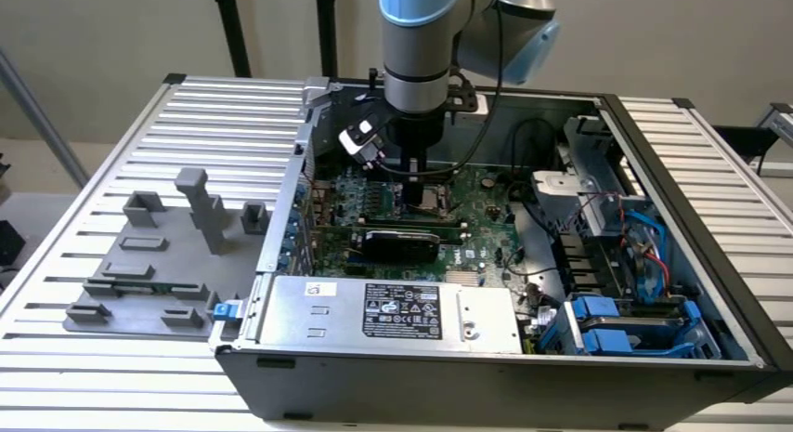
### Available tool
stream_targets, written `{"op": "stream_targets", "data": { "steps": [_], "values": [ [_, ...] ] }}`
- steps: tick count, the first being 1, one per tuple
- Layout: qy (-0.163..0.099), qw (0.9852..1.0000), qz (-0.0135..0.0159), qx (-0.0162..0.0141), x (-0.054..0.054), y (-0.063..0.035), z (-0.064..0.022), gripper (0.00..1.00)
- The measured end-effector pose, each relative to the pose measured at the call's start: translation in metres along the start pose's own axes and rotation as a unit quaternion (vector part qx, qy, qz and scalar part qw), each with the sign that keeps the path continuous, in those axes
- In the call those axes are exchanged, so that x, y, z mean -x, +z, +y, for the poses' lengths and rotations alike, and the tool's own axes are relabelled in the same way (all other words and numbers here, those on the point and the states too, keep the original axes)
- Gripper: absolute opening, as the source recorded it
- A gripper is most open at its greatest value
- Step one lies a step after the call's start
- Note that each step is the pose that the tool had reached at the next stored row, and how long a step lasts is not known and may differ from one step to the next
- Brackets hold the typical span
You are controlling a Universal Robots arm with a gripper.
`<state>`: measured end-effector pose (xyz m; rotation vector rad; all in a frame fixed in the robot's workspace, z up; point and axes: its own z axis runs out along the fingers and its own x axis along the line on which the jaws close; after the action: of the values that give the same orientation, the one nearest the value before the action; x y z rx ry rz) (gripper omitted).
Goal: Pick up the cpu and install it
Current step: 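Place the cpu into insertion slot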
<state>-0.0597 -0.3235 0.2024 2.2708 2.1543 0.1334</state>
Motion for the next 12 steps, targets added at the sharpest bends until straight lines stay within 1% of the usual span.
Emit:
{"op": "stream_targets", "data": {
  "steps": [6, 12],
  "values": [
    [0.000, 1.0000, -0.0006, -0.0002, 0.0022, -0.0023, 0.0001, 0.63],
    [0.000, 1.0000, -0.0005, -0.0002, 0.0021, -0.0071, 0.0005, 0.63]
  ]
}}
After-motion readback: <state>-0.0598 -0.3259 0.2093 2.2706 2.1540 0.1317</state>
